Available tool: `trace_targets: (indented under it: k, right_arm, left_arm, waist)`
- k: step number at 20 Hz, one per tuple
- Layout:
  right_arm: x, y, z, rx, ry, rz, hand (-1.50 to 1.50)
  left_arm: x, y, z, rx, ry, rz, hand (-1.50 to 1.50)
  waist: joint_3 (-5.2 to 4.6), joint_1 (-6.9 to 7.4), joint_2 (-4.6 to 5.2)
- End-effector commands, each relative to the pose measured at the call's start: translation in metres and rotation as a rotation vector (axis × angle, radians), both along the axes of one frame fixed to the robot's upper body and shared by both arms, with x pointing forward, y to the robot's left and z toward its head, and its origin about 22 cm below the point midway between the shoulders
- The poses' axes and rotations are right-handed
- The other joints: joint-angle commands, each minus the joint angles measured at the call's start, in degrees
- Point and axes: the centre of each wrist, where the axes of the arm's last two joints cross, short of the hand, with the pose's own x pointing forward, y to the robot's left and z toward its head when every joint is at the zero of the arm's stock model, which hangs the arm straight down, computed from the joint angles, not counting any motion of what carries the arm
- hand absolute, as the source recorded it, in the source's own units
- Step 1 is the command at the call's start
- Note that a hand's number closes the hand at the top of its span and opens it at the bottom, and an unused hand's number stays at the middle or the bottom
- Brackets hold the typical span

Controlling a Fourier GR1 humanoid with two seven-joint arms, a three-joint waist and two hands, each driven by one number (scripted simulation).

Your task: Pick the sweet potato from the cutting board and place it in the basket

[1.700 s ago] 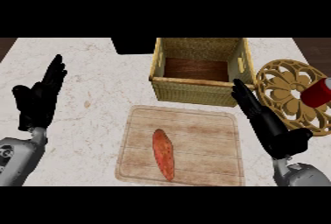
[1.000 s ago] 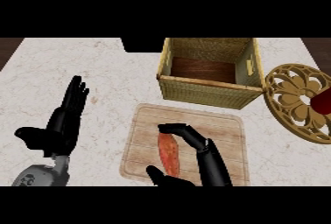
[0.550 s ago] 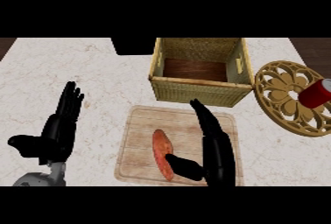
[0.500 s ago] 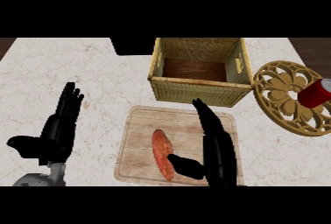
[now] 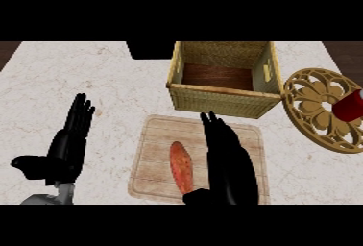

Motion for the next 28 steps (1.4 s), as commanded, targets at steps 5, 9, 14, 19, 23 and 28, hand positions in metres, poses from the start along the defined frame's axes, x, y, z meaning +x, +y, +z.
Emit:
trace_targets:
  k: [5, 9, 14, 19, 23, 28]
  right_arm:
    - [-0.007, 0.014, 0.05, -0.106, 0.176, -0.062, -1.5]
    - [0.001, 0.019, 0.041, -0.19, 0.206, -0.07, -1.5]
    - [0.012, 0.013, 0.034, -0.227, 0.26, -0.113, -1.5]
    - [0.011, 0.013, 0.033, -0.194, 0.258, -0.119, -1.5]
    - [0.005, 0.022, 0.022, -0.179, 0.263, -0.111, -1.5]
    - [0.001, 0.022, 0.024, -0.173, 0.26, -0.094, -1.5]
  left_arm:
    - [-0.002, -0.003, -0.002, 0.004, -0.001, -0.021, 0.0]
    - [0.004, -0.003, 0.001, -0.006, -0.006, -0.02, 0.0]
    - [-0.008, 0.0, 0.001, -0.003, 0.0, -0.014, 0.0]
    - [-0.008, 0.002, 0.003, 0.001, -0.008, -0.023, 0.0]
    - [0.004, -0.012, -0.007, -0.012, -0.025, -0.01, 0.0]
    - [0.008, -0.015, -0.002, -0.006, -0.033, -0.021, 0.0]
  waist:
    - [0.3, 1.05, 0.7]
    - [0.25, 0.27, 0.71]
    - [0.36, 0.92, 0.47]
    - [0.42, 1.33, 0.71]
    - [0.44, 0.94, 1.15]
    - [0.53, 0.87, 1.13]
